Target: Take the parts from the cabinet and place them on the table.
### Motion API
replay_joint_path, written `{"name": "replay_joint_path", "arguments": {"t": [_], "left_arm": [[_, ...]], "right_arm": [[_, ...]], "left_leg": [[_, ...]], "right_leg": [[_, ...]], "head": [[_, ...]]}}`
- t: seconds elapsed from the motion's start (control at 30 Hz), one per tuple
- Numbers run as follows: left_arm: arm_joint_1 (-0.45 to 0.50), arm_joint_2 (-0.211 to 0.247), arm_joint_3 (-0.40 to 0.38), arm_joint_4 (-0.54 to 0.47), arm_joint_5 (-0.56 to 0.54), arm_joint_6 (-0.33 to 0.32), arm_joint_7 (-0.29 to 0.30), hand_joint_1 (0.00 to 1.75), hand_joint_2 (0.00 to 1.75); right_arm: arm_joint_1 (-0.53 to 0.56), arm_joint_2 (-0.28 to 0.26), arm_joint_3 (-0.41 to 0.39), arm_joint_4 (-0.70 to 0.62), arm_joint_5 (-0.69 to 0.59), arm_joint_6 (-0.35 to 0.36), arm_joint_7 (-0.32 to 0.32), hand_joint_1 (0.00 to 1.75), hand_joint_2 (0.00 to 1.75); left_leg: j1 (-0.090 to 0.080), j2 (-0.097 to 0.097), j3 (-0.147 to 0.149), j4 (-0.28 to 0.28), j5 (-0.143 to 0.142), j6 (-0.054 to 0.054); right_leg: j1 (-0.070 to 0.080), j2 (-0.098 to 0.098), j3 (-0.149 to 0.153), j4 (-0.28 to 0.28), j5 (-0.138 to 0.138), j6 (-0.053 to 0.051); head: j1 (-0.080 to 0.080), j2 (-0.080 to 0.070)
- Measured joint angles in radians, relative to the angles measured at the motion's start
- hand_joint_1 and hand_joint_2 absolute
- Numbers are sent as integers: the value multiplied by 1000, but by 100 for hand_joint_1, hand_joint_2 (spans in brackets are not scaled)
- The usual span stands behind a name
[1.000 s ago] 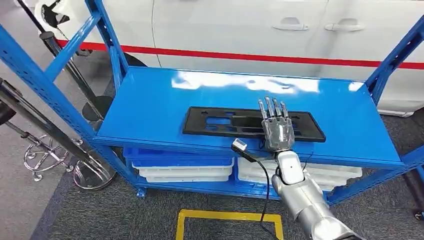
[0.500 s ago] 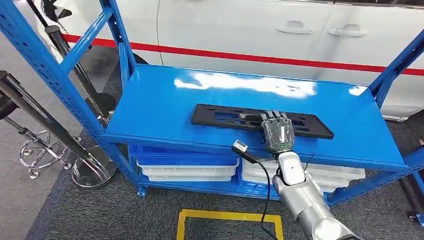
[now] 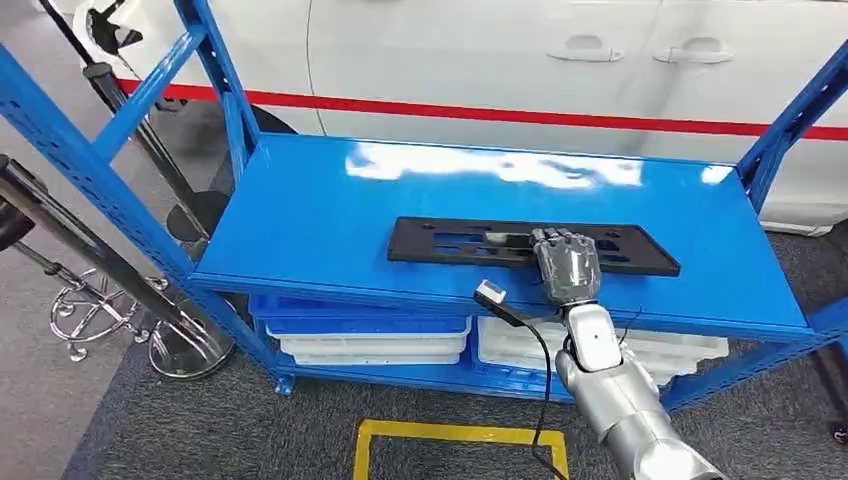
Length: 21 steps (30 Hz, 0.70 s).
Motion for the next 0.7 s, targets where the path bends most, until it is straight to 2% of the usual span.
{"name": "replay_joint_path", "arguments": {"t": [0.03,0.1,0.13,0.17,0.23,0.27,0.3,0.33,0.37,0.43,0.47,0.5,0.53,0.57,0.6,0.63,0.67,0.7], "left_arm": [[-1,0,0,0,0,1,0,0,0],[-3,1,-1,0,1,2,-3,0,0],[-6,1,-2,0,1,2,-3,0,0],[-7,1,-4,0,2,2,-5,0,0],[-6,1,-9,0,5,3,-6,0,0],[-6,1,-11,0,6,3,-8,0,0],[-8,0,-16,0,7,3,-9,0,0],[-10,0,-21,0,9,3,-11,0,0],[-10,1,-24,0,15,3,-12,0,0],[-8,1,-26,0,18,4,-13,0,0],[-7,1,-27,0,24,5,-17,0,0],[-5,1,-29,0,28,8,-22,0,0],[-2,1,-32,0,35,8,-32,0,0],[1,1,-33,0,41,11,-43,0,0],[3,1,-34,0,52,11,-57,0,0],[5,1,-34,0,63,13,-65,0,0],[4,0,-34,-1,76,14,-73,0,0],[6,1,-33,-1,82,16,-76,0,0]], "right_arm": [[0,0,0,0,2,0,-1,175,175],[0,0,0,0,7,0,-3,175,175],[0,0,0,0,7,0,-3,175,175],[0,0,0,-1,8,0,-3,175,175],[1,0,-1,-2,7,0,-3,175,175],[2,0,-1,-3,7,0,-7,175,175],[2,0,-1,-6,3,0,-13,175,175],[5,0,-2,-14,-11,0,-25,175,175],[5,0,-3,-26,-31,0,-48,175,175],[15,2,-6,-59,-75,0,-105,175,175],[24,10,-11,-89,-104,0,-152,175,175],[33,22,-18,-130,-142,0,-212,175,175],[39,33,-24,-169,-176,0,-263,175,175],[43,49,-30,-219,-215,0,-311,175,175],[45,62,-30,-276,-245,-1,-346,175,175],[47,70,-29,-326,-267,-1,-361,175,175],[50,83,-20,-382,-287,-1,-363,175,175],[56,88,-7,-431,-295,-1,-362,175,175]], "left_leg": [[1,0,20,-44,33,0],[2,1,104,-216,121,3],[1,1,126,-258,110,6],[-2,-1,129,-272,111,11],[-4,-1,126,-268,112,19],[-6,-1,126,-270,115,26],[2,0,130,-281,122,36],[2,0,134,-290,126,43],[3,0,134,-293,129,47],[2,0,133,-293,129,48],[1,0,133,-293,128,49],[0,-1,134,-292,128,48],[0,-1,135,-292,127,47],[-1,-2,137,-292,125,46],[-2,-1,141,-292,122,42],[-1,0,141,-292,121,40],[-9,-1,138,-288,118,34],[-6,-2,138,-291,119,30]], "right_leg": [[-1,1,0,3,-2,1],[-2,3,2,13,-10,8],[1,4,-1,18,-14,14],[7,5,-7,28,-16,19],[6,5,-7,20,-11,27],[4,5,-6,19,-10,32],[-1,10,-6,7,-22,38],[-2,8,-17,43,-42,46],[-3,8,-46,99,-73,50],[-7,7,-123,253,-136,55],[-7,7,-152,306,-146,56],[-6,7,-156,308,-133,55],[-6,7,-140,267,-97,52],[-4,7,-104,192,-50,46],[-2,7,-57,93,0,37],[1,8,-28,25,12,29],[7,7,-18,9,5,26],[9,6,-18,11,4,24]], "head": [[0,0],[0,0],[0,0],[1,0],[0,0],[0,0],[0,0],[1,0],[0,0],[1,0],[1,0],[1,0],[1,0],[1,0],[1,0],[1,0],[0,0],[0,0]]}}
